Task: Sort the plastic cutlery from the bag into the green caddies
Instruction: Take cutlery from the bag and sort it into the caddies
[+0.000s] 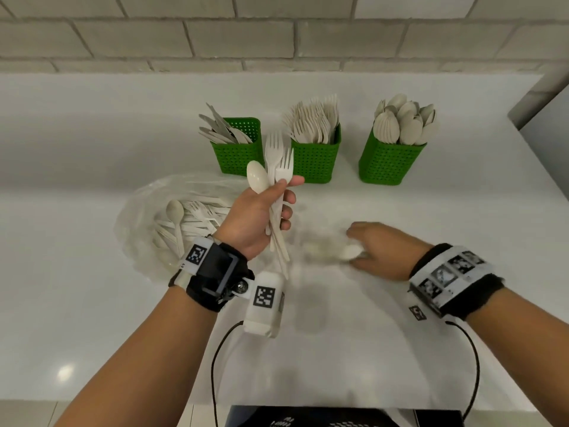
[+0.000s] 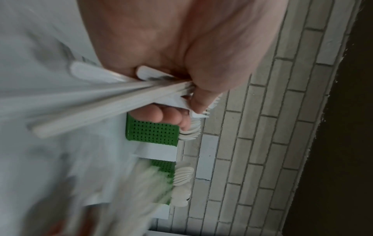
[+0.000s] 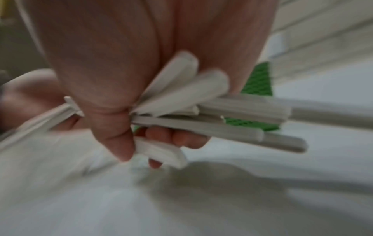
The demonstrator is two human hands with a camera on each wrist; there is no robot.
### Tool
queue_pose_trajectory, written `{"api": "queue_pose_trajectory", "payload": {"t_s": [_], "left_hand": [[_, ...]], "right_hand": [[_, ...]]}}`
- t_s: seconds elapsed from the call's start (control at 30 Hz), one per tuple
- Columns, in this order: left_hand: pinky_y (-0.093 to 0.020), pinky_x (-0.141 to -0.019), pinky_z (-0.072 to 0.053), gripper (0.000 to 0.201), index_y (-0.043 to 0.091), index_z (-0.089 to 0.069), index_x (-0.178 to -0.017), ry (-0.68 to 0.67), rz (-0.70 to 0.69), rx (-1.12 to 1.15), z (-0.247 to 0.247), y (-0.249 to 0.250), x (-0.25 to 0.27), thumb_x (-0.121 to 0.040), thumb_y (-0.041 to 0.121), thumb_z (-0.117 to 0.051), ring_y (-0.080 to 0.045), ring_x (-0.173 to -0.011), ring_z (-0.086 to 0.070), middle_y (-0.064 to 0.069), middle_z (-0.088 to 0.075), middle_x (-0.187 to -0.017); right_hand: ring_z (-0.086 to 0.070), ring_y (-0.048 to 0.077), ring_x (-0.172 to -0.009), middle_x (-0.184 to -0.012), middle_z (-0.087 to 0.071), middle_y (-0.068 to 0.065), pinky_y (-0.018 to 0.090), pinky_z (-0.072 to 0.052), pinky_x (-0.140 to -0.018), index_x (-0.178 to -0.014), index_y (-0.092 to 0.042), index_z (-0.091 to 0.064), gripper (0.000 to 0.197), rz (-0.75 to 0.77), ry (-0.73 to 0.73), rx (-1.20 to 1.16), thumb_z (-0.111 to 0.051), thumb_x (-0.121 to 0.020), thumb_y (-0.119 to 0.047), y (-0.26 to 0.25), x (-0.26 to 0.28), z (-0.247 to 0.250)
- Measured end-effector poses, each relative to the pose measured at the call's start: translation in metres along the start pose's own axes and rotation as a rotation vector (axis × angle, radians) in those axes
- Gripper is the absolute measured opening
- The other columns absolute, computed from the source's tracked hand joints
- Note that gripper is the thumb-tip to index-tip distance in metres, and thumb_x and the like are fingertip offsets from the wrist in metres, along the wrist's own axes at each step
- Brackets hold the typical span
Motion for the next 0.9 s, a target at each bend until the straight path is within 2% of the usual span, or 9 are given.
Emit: {"api": "queue_pose_trajectory", "payload": {"t_s": [0.07,0.17,0.23,0.3,0.4,0.5,0.7,0.8,0.9], "left_hand": [[-0.023,-0.056,-0.037,0.030,0.006,-0.065,-0.117,0.012,-0.022,-0.026,0.001,0.001,-0.001,-0.103,0.021,-0.044,-0.011,-0.062,-0.045,0.001,-0.053,-0.075],[-0.021,-0.055,-0.038,0.025,0.007,-0.067,-0.109,0.025,-0.069,-0.064,-0.007,0.000,0.000,-0.101,0.022,-0.048,-0.009,-0.061,-0.047,0.003,-0.052,-0.073],[-0.021,-0.050,-0.036,0.014,0.010,-0.063,-0.102,-0.009,-0.127,-0.093,-0.021,-0.002,0.002,-0.096,0.022,-0.058,-0.007,-0.055,-0.043,0.006,-0.048,-0.065],[-0.023,-0.056,-0.048,0.031,0.005,-0.058,-0.108,-0.102,-0.220,-0.161,-0.039,-0.002,0.004,-0.083,0.018,-0.072,-0.009,-0.062,-0.058,0.002,-0.061,-0.072],[-0.027,-0.089,-0.051,0.069,-0.002,-0.052,-0.122,-0.220,-0.345,-0.273,-0.059,-0.003,0.008,-0.063,0.011,-0.083,-0.016,-0.104,-0.065,-0.012,-0.066,-0.109],[-0.023,-0.089,-0.050,0.063,0.005,-0.059,-0.115,-0.142,-0.328,-0.331,-0.059,-0.010,0.008,-0.060,0.015,-0.087,-0.010,-0.102,-0.067,-0.001,-0.070,-0.104],[-0.036,-0.095,-0.053,0.033,0.007,-0.067,-0.105,-0.003,-0.413,-0.290,-0.059,-0.001,0.007,-0.074,0.009,-0.081,-0.015,-0.100,-0.069,-0.003,-0.073,-0.099],[-0.024,-0.085,-0.053,0.030,0.016,-0.067,-0.098,-0.062,-0.457,-0.298,-0.066,0.009,0.007,-0.075,-0.001,-0.078,-0.008,-0.093,-0.069,0.008,-0.074,-0.089],[-0.030,-0.086,-0.054,0.027,0.006,-0.068,-0.103,-0.054,-0.375,-0.303,-0.063,-0.009,0.001,-0.078,-0.002,-0.075,-0.010,-0.092,-0.069,0.005,-0.073,-0.091]], "right_hand": [[-0.061,0.018,-0.081,-0.087,-0.064,-0.004,0.025,-0.046,-0.071,-0.091,-0.016,-0.063,0.007,-0.078,0.204,-0.323,-0.068,-0.086,-0.014,0.018,0.004,0.028],[-0.058,0.010,-0.062,-0.067,-0.061,-0.003,0.018,-0.047,-0.063,-0.073,-0.011,-0.056,0.021,-0.034,0.440,-0.868,-0.068,-0.085,0.000,0.006,0.013,0.056],[-0.058,0.015,-0.061,-0.066,-0.059,0.008,0.023,-0.051,-0.060,-0.079,-0.007,-0.058,0.015,0.065,0.451,-1.075,-0.071,-0.083,0.000,-0.017,0.008,0.058],[-0.064,0.027,-0.080,-0.084,-0.065,0.022,0.033,-0.056,-0.077,-0.096,0.000,-0.064,0.025,0.163,0.402,-1.146,-0.077,-0.075,0.003,-0.038,0.001,0.050],[-0.066,0.014,-0.092,-0.093,-0.070,0.010,0.029,-0.054,-0.087,-0.093,-0.004,-0.067,0.035,0.179,0.385,-1.024,-0.077,-0.065,0.015,-0.047,-0.007,0.037],[-0.067,0.011,-0.095,-0.096,-0.071,0.004,0.029,-0.054,-0.085,-0.099,-0.009,-0.069,0.035,0.174,0.396,-0.843,-0.073,-0.070,0.011,-0.051,-0.011,0.029],[-0.053,0.018,-0.110,-0.121,-0.059,-0.004,0.040,-0.048,-0.095,-0.133,-0.029,-0.050,0.063,0.001,0.416,-0.462,-0.062,-0.072,-0.041,-0.041,-0.014,0.031],[-0.061,0.015,-0.112,-0.123,-0.064,-0.007,0.040,-0.050,-0.096,-0.132,-0.031,-0.055,0.055,0.038,0.373,-0.503,-0.065,-0.078,-0.038,-0.040,-0.014,0.037],[-0.064,0.018,-0.107,-0.117,-0.069,-0.002,0.040,-0.051,-0.095,-0.125,-0.027,-0.062,0.042,0.008,0.338,-0.440,-0.070,-0.083,-0.024,-0.035,-0.015,0.031]]}}
Point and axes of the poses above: each hand's wrist, its own x-axis away from the middle knuckle, its own z-axis out of the back of the hand, y = z × x, the point moved 7 cm from there along -x, towards the middle knuckle
